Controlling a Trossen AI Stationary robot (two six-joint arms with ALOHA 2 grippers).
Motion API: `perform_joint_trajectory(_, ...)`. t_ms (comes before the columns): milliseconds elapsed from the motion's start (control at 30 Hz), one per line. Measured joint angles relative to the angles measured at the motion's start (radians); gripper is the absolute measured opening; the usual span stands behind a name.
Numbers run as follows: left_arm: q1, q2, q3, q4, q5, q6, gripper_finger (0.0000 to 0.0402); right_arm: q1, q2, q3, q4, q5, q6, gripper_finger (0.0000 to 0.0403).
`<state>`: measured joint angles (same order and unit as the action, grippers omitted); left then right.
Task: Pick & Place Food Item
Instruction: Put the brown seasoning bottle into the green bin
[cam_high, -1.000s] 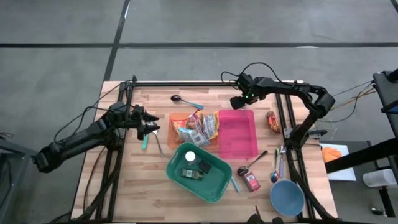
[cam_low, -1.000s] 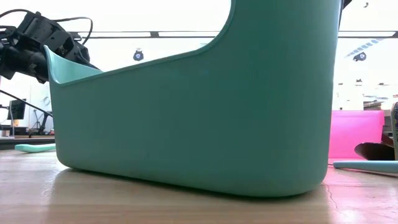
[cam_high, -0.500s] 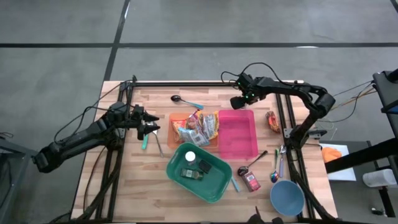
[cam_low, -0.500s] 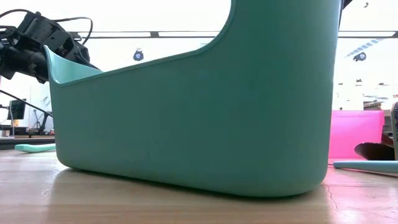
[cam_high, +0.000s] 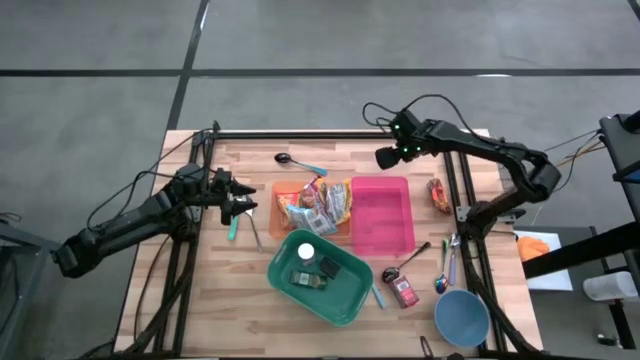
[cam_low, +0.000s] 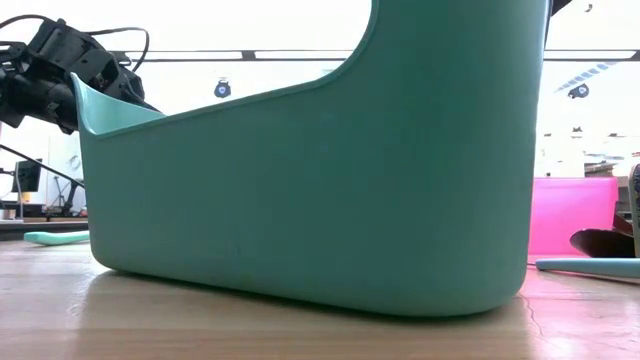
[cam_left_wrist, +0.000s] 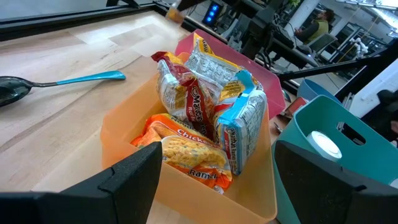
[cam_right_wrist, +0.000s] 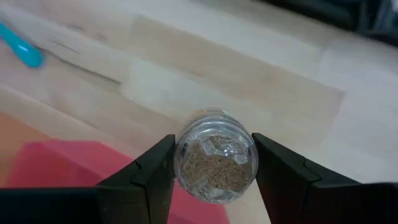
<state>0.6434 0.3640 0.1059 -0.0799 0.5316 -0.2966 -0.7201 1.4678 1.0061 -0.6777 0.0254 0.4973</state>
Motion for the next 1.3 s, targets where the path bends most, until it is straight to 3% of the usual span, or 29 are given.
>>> perform_joint_trajectory(400, 0.000, 0.000, 0.000, 0.000, 0.000, 0.000, 0.0315, 0.059, -0.280, 0.005, 0.000, -0.056, -0.027, 0.0184)
perform_joint_trajectory(567, 0.000, 0.000, 0.000, 0.000, 0.000, 0.000, 0.0315, 0.144, -0.329, 0.077, -0.048, -0.084, -0.059, 0.0184)
perform_joint_trajectory(900, 0.000, 0.000, 0.000, 0.000, 0.000, 0.000, 0.0315, 0.411, -0.280, 0.273, -0.154, -0.072, -0.079, 0.0184)
perform_joint_trajectory(1300, 0.000, 0.000, 0.000, 0.000, 0.000, 0.000, 0.0315, 0.784, -0.064, 0.446, -0.159, 0.134, 0.193, 0.0184)
